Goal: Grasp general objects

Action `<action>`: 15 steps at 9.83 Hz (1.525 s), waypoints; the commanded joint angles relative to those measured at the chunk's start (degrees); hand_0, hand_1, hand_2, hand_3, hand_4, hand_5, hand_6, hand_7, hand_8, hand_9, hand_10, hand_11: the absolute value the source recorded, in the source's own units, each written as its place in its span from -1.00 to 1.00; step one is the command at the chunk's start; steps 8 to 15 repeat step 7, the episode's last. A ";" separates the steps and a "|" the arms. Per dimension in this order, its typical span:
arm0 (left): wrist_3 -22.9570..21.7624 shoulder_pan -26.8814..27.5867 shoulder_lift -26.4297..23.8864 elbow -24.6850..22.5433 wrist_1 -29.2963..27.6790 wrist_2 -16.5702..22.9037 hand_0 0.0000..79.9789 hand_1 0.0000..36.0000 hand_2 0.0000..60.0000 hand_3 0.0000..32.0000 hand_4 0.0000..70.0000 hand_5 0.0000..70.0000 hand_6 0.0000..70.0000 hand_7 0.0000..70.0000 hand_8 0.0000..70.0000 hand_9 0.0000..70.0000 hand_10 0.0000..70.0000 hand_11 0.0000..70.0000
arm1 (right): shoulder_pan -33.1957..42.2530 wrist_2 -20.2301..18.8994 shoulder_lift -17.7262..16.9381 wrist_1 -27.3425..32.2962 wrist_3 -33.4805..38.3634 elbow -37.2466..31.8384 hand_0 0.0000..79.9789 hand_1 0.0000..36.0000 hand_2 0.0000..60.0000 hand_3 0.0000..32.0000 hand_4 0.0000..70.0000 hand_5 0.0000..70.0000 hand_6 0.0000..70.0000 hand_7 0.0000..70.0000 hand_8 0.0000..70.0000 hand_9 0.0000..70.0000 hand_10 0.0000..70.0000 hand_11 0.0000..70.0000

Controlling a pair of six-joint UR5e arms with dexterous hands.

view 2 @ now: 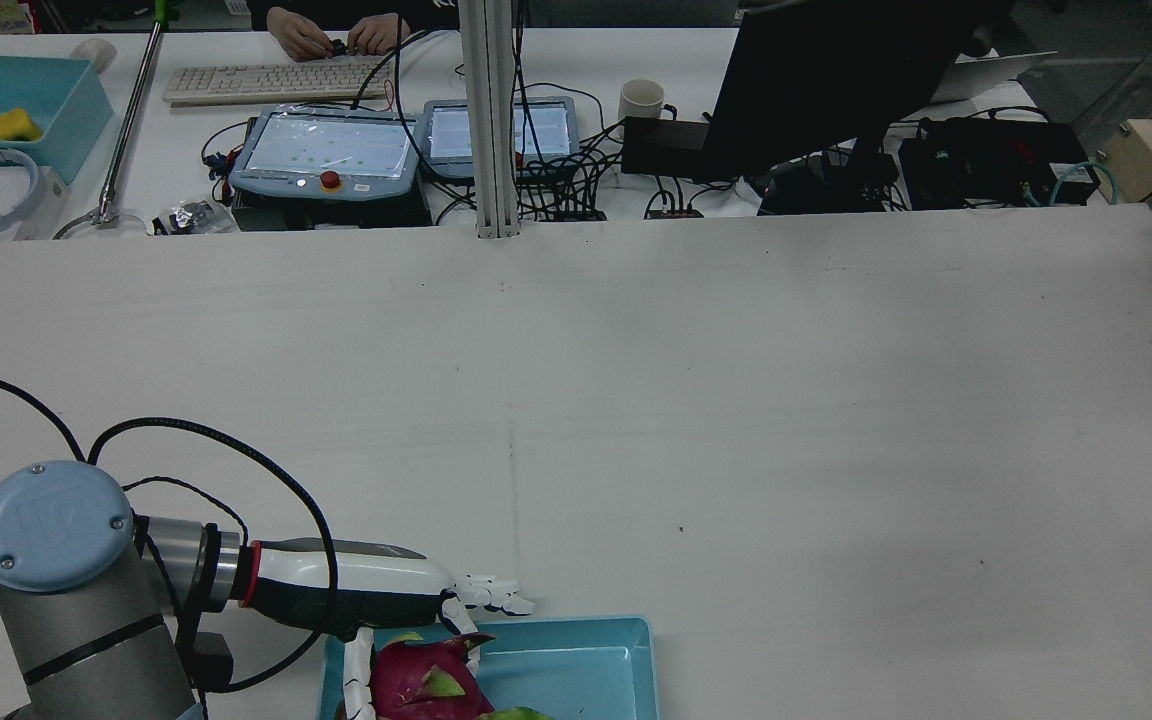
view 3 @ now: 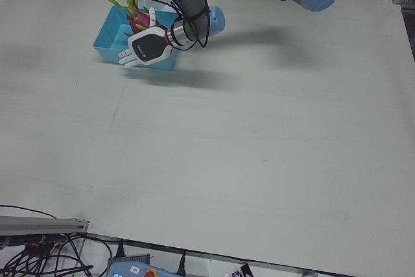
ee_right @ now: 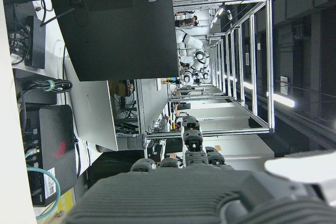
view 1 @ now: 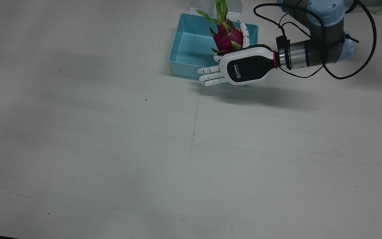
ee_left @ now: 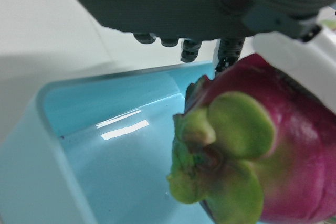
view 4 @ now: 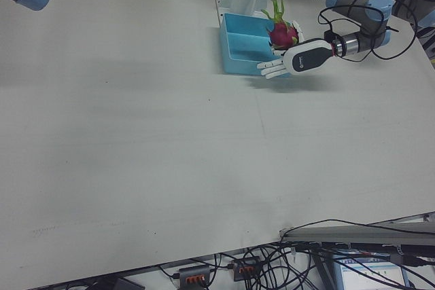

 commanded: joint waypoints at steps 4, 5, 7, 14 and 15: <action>-0.53 -0.65 0.08 -0.65 0.49 0.97 0.09 -1.00 -1.00 0.81 -1.00 -1.00 -1.00 -0.78 -1.00 -1.00 -1.00 -1.00 | 0.00 0.00 0.00 0.00 0.00 0.00 -1.00 -1.00 -1.00 -1.00 -1.00 -1.00 -1.00 -1.00 -1.00 -1.00 -1.00 -1.00; -3.75 -1.26 0.07 -0.65 -0.99 0.62 0.09 -1.00 -1.00 0.29 -1.00 -1.00 -1.00 -0.72 -0.97 -0.99 -1.00 -1.00 | 0.00 0.00 0.00 0.00 0.00 0.00 -1.00 -1.00 -1.00 -1.00 -1.00 -1.00 -1.00 -1.00 -1.00 -1.00 -1.00 -1.00; -12.61 -11.05 0.33 3.36 -10.00 -0.09 0.14 -1.00 -1.00 -0.89 -0.88 -0.99 -0.99 -0.56 -0.94 -0.95 -1.00 -1.00 | 0.00 0.00 0.00 0.00 -0.09 0.00 -1.00 -1.00 -1.00 -1.00 -1.00 -1.00 -1.00 -1.00 -1.00 -1.00 -1.00 -1.00; -12.61 -11.05 0.33 3.36 -10.00 -0.09 0.14 -1.00 -1.00 -0.89 -0.88 -0.99 -0.99 -0.56 -0.94 -0.95 -1.00 -1.00 | 0.00 0.00 0.00 0.00 -0.09 0.00 -1.00 -1.00 -1.00 -1.00 -1.00 -1.00 -1.00 -1.00 -1.00 -1.00 -1.00 -1.00; -12.61 -11.05 0.33 3.36 -10.00 -0.09 0.14 -1.00 -1.00 -0.89 -0.88 -0.99 -0.99 -0.56 -0.94 -0.95 -1.00 -1.00 | 0.00 0.00 0.00 0.00 -0.09 0.00 -1.00 -1.00 -1.00 -1.00 -1.00 -1.00 -1.00 -1.00 -1.00 -1.00 -1.00 -1.00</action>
